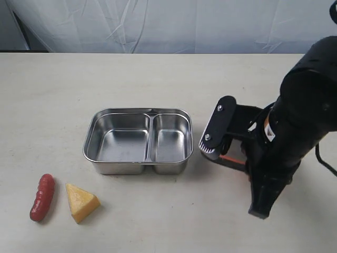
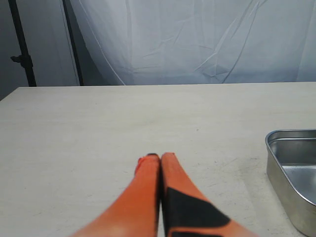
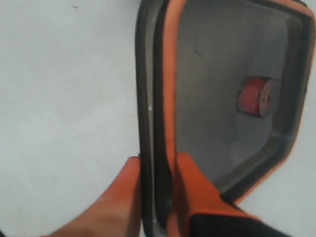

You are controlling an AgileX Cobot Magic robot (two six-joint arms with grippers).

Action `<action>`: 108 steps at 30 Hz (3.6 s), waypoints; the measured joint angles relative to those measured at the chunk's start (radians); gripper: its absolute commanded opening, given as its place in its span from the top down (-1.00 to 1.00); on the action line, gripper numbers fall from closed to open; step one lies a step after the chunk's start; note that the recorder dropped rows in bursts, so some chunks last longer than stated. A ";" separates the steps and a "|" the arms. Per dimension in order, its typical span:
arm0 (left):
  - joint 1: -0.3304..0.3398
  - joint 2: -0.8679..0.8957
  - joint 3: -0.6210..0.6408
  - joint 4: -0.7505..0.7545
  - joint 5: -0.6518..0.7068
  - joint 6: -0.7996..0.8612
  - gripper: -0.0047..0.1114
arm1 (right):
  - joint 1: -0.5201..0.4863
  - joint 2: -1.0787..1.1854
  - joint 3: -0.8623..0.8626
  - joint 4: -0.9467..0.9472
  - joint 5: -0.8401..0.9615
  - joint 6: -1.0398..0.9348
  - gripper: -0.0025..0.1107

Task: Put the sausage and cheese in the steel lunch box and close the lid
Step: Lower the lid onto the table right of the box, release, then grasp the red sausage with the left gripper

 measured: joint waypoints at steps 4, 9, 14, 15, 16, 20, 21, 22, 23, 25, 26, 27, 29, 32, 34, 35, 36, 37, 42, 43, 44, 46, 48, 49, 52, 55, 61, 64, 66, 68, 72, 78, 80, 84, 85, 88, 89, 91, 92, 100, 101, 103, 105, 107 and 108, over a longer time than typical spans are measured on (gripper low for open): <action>0.000 0.000 0.000 0.000 0.000 0.000 0.92 | 0.069 0.000 0.004 0.068 0.039 0.004 0.97; 0.000 0.000 0.000 0.000 0.000 0.000 0.92 | 0.117 0.000 0.031 0.124 0.041 0.008 0.97; 0.000 0.000 0.000 0.000 0.000 0.000 0.92 | 0.126 0.009 0.066 0.184 0.008 0.010 0.97; 0.000 0.000 0.000 0.000 0.000 0.000 0.92 | 0.126 0.014 0.071 0.196 0.007 0.010 0.97; 0.000 0.000 0.000 0.000 0.000 0.000 0.92 | 0.128 0.019 0.073 0.208 0.005 0.010 0.97; 0.000 0.000 0.000 0.000 0.000 0.000 0.92 | 0.128 0.031 0.073 0.243 -0.017 0.010 0.83; 0.000 0.000 0.000 0.000 0.000 0.000 0.92 | 0.128 0.033 0.073 0.250 -0.019 0.010 0.75; 0.000 0.000 0.000 0.000 0.000 0.000 0.92 | 0.128 0.037 0.073 0.259 -0.021 0.010 0.51; 0.000 0.000 0.000 0.000 0.000 0.000 0.92 | 0.128 0.039 0.073 0.274 -0.023 0.010 0.41; 0.000 0.000 0.000 0.000 0.000 0.000 0.92 | 0.128 0.048 0.073 0.293 -0.025 0.010 0.24; 0.000 0.000 0.000 0.000 0.000 0.000 0.92 | 0.128 0.050 0.073 0.301 -0.025 0.010 0.23; 0.000 0.000 0.000 0.000 0.000 0.000 0.92 | 0.128 0.050 0.073 0.313 -0.025 0.010 0.23; 0.000 0.000 0.000 0.000 0.000 0.000 0.92 | 0.128 0.050 0.073 0.328 -0.025 0.015 0.23; 0.000 0.000 0.000 0.000 0.000 0.000 0.92 | 0.128 0.050 0.073 0.391 -0.023 0.040 0.23; 0.000 0.000 0.000 0.000 0.000 0.000 0.92 | 0.128 0.035 0.073 0.438 -0.031 0.051 0.25; 0.000 0.000 0.000 0.000 0.000 0.000 0.92 | 0.128 0.022 0.066 0.457 -0.038 0.060 0.33; 0.000 0.000 0.000 0.000 0.000 0.000 0.92 | 0.128 0.005 0.055 0.466 -0.048 0.078 0.50; 0.000 0.000 0.000 0.000 0.000 0.000 0.92 | 0.128 -0.018 0.042 0.473 -0.061 0.093 0.77; 0.000 0.000 0.000 0.000 0.000 0.000 0.92 | 0.128 -0.127 0.007 0.477 -0.180 0.115 0.96; 0.000 0.000 0.000 0.000 0.000 0.000 0.92 | 0.128 -0.156 0.003 0.479 -0.210 0.124 0.96; 0.000 0.000 0.000 0.000 0.000 0.000 0.92 | 0.128 -0.168 0.003 0.479 -0.217 0.132 0.96; 0.000 0.000 0.000 0.000 0.000 0.000 0.92 | 0.128 -0.185 0.003 0.479 -0.218 0.146 0.96; 0.000 0.000 0.000 0.000 0.000 0.000 0.92 | 0.128 -0.202 0.003 0.479 -0.216 0.163 0.96; 0.000 0.000 0.000 0.002 0.000 0.000 0.92 | 0.128 -0.206 0.003 0.479 -0.209 0.174 0.96; 0.000 0.000 0.000 0.034 -0.048 -0.008 0.92 | 0.128 -0.208 0.003 0.481 -0.193 0.181 0.96; 0.000 0.000 0.000 -0.206 -0.276 -0.052 0.92 | 0.128 -0.208 0.003 0.483 -0.187 0.183 0.96; 0.000 0.000 0.000 -0.471 -0.418 -0.236 0.92 | 0.128 -0.208 0.003 0.479 -0.182 0.183 0.96; 0.000 0.000 0.000 -0.491 -0.345 -0.301 0.92 | 0.128 -0.208 0.003 0.465 -0.182 0.183 0.96; 0.000 0.003 0.000 -0.496 -0.303 -0.311 0.92 | 0.128 -0.208 0.003 0.449 -0.182 0.185 0.96; 0.000 0.033 -0.018 -0.497 -0.277 -0.314 0.92 | 0.128 -0.208 0.003 0.429 -0.182 0.185 0.96; 0.000 0.179 -0.122 -0.397 -0.222 -0.316 0.92 | 0.128 -0.208 0.003 0.394 -0.182 0.185 0.96; 0.000 0.531 -0.395 -0.173 0.094 -0.278 0.92 | 0.128 -0.208 0.003 0.386 -0.182 0.197 0.96; 0.000 0.675 -0.470 -0.165 0.227 -0.221 0.92 | 0.128 -0.208 0.003 0.386 -0.182 0.204 0.96; 0.000 0.921 -0.581 -0.197 0.408 -0.091 0.92 | 0.128 -0.208 0.003 0.386 -0.182 0.224 0.96; 0.000 0.964 -0.592 -0.207 0.423 -0.065 0.92 | 0.128 -0.208 0.003 0.386 -0.182 0.227 0.96; 0.000 1.099 -0.606 -0.247 0.445 0.004 0.92 | 0.128 -0.208 0.003 0.386 -0.182 0.231 0.96; 0.000 1.135 -0.606 -0.272 0.447 0.031 0.92 | 0.128 -0.208 0.003 0.386 -0.182 0.231 0.96; 0.000 1.192 -0.606 -0.317 0.462 0.079 0.82 | 0.128 -0.208 0.003 0.386 -0.182 0.231 0.96; 0.000 1.222 -0.607 -0.344 0.474 0.130 0.75 | 0.128 -0.208 0.003 0.386 -0.182 0.231 0.96; 0.000 1.314 -0.609 -0.496 0.512 0.374 -0.08 | 0.128 -0.208 0.003 0.386 -0.176 0.231 0.96; 0.000 1.320 -0.609 -0.496 0.514 0.379 -0.10 | 0.128 -0.208 0.003 0.384 -0.173 0.231 0.96; 0.000 1.334 -0.611 -0.496 0.521 0.386 -0.10 | 0.128 -0.208 0.003 0.378 -0.172 0.231 0.96; 0.000 1.353 -0.611 -0.496 0.526 0.388 -0.09 | 0.128 -0.208 0.003 0.371 -0.169 0.231 0.96; 0.000 1.380 -0.611 -0.496 0.528 0.390 -0.09 | 0.128 -0.208 0.003 0.369 -0.167 0.231 0.96; 0.000 1.395 -0.611 -0.496 0.528 0.390 -0.09 | 0.128 -0.208 0.003 0.369 -0.166 0.231 0.96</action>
